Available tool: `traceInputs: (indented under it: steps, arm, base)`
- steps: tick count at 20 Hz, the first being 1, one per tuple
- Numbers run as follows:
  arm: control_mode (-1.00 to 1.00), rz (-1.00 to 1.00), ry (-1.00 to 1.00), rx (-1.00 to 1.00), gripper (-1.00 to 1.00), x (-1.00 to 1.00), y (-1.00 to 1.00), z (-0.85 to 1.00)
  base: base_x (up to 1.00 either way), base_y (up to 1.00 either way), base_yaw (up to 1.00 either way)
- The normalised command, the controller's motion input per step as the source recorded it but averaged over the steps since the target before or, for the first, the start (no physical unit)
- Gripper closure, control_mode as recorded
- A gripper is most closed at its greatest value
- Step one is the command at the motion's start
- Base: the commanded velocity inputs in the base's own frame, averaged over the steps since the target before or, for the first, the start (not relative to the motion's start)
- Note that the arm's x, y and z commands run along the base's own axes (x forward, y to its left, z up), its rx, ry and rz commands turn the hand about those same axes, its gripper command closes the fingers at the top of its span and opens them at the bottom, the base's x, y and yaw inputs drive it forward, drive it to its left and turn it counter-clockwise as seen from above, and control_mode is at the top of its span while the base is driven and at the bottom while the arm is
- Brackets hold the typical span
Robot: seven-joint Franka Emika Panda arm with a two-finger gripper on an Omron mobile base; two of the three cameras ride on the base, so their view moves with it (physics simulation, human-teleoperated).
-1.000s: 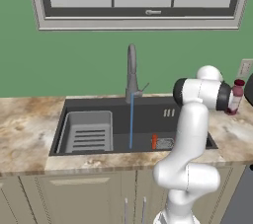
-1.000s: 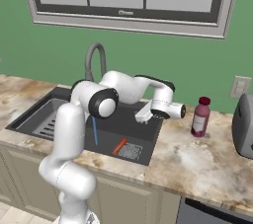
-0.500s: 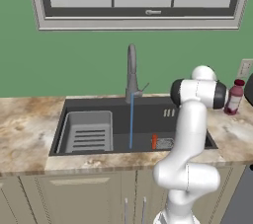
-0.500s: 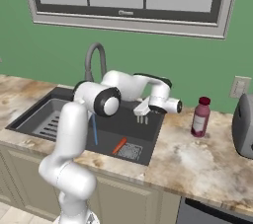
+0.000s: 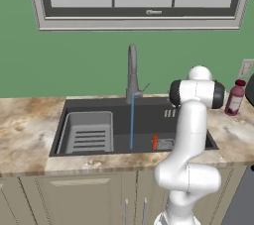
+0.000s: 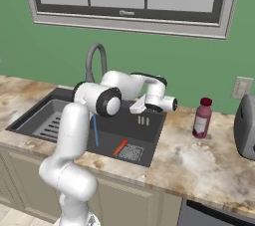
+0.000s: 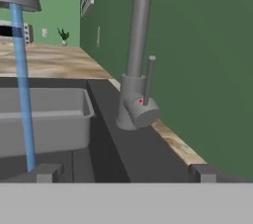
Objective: Turn on the sink faucet. Then move the carrot from the counter to the sink. Turn off the sink. Move the vegetable from the sink to the pot next to the stove. Finally move the pot to the rear right burner.
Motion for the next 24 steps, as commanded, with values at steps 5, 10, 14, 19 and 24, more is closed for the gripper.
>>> traceInputs:
  steps: [5,10,14,19,24]
  arm:
    - [-1.00,0.00,0.01,0.04,-1.00,0.04,0.30,0.00]
    - [-1.00,0.00,0.03,0.09,-1.00,0.14,0.45,0.00]
    - [-1.00,0.00,0.06,0.05,-1.00,0.19,0.46,0.03]
    - [-1.00,0.00,0.14,0.01,-1.00,0.39,0.32,0.24]
    - [-1.00,0.01,0.03,0.00,-1.00,0.50,0.07,0.00]
  base:
    - [0.00,0.00,0.00]
    - [0.00,0.00,0.00]
    - [0.00,0.00,0.00]
    - [0.00,0.00,0.00]
    - [0.00,0.00,0.00]
